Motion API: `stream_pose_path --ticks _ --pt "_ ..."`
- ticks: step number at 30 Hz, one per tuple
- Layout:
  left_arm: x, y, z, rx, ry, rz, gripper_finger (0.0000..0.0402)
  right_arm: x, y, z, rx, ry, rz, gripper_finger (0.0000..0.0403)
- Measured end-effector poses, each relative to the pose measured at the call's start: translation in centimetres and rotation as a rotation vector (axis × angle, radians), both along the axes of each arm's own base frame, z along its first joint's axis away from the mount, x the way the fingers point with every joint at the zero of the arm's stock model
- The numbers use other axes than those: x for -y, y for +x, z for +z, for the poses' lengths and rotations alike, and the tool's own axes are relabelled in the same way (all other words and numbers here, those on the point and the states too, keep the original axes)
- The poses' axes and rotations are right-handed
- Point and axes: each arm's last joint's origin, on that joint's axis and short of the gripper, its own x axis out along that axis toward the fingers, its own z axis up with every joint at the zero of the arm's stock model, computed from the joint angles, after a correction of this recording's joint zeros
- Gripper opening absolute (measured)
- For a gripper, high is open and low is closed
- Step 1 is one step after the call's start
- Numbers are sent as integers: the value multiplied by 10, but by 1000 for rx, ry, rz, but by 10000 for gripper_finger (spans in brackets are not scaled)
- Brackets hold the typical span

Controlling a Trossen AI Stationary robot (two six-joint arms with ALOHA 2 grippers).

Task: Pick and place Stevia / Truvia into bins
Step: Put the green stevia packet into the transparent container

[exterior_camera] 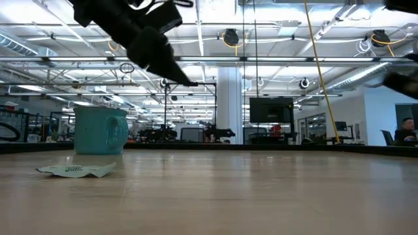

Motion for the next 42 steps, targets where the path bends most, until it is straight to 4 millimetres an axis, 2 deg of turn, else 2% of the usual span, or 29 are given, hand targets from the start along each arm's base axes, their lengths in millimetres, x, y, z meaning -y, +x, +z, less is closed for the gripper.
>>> stream_pose_path --ticks 3,7,9,11,15,19,22,26,33,37,42 --pt "3 -6 -8 -91 -143 -25 72 13 10 3 156 -191 10 69" --pt "13 -15 -22 -240 -398 -57 72 33 26 8 350 -528 -15 69" --pt "20 -20 -29 -299 -456 -87 72 43 35 12 415 -653 -68 69" --pt "29 -26 -36 -326 -469 -129 72 54 44 17 464 -698 -132 69" --pt "47 -36 -48 -352 -458 -197 72 74 62 27 542 -593 -213 69" --pt "64 -41 -54 -299 -383 -350 72 88 73 30 570 -456 -163 69" --pt "73 -40 -57 -234 -318 -458 72 97 76 31 583 -459 -169 69" --pt "79 -36 -62 -193 -324 -474 72 106 79 31 574 -474 -194 69" --pt "82 -27 -80 -249 -348 -495 75 115 81 30 570 -518 -195 69" --pt "87 -19 -90 -292 -374 -537 107 120 82 30 569 -532 -203 69" --pt "91 -13 -93 -293 -277 -578 164 123 83 31 572 -531 -220 69"
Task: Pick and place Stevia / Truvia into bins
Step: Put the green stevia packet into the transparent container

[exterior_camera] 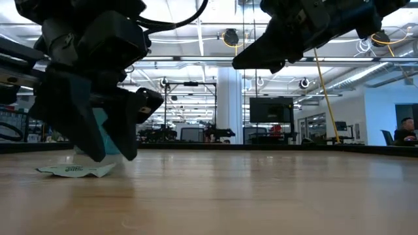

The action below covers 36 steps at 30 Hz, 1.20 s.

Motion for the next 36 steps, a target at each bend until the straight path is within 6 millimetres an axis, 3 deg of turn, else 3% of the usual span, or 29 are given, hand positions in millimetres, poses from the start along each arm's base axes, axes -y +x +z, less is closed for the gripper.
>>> stream_pose_path --ticks 6,16,31,36 --pt "0 -2 -1 -27 -6 -21 183 0 0 0 -1 6 -2 69" --pt "0 4 -22 -68 -30 -33 120 0 0 0 -4 -24 10 69" --pt "-17 6 5 27 -20 55 9 0 -1 -2 -18 -27 10 69" --pt "-22 10 7 52 -10 84 11 0 -1 -2 -23 -28 11 69"
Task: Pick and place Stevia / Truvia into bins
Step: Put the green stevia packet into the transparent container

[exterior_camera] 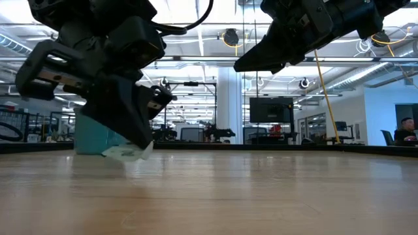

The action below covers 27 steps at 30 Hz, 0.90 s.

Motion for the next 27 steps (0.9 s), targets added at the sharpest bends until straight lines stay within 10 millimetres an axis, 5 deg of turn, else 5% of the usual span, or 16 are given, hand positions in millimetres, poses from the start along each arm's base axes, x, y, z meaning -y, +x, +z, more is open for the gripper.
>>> stream_pose_path --ticks 8,19,27 --pt "-6 8 5 90 25 61 6 -2 3 -6 -10 140 -18 69" --pt "-22 31 30 245 138 194 8 -4 27 -67 -80 485 -198 69" --pt "-29 39 39 259 145 220 22 -2 36 -78 -25 542 -162 69"
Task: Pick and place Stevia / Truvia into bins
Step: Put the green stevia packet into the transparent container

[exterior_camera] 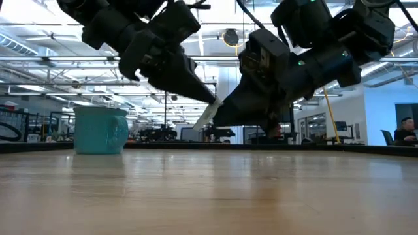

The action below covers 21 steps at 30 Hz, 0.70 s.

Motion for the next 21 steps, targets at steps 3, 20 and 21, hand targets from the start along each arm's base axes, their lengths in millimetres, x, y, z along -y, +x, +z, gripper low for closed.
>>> stream_pose_path --ticks 3,20,21 --pt "-1 -2 -3 -38 10 5 24 2 0 2 8 -6 -3 69" --pt "0 0 0 8 42 8 5 1 3 8 68 55 55 69" --pt "0 0 0 7 36 4 6 1 3 8 69 50 54 69"
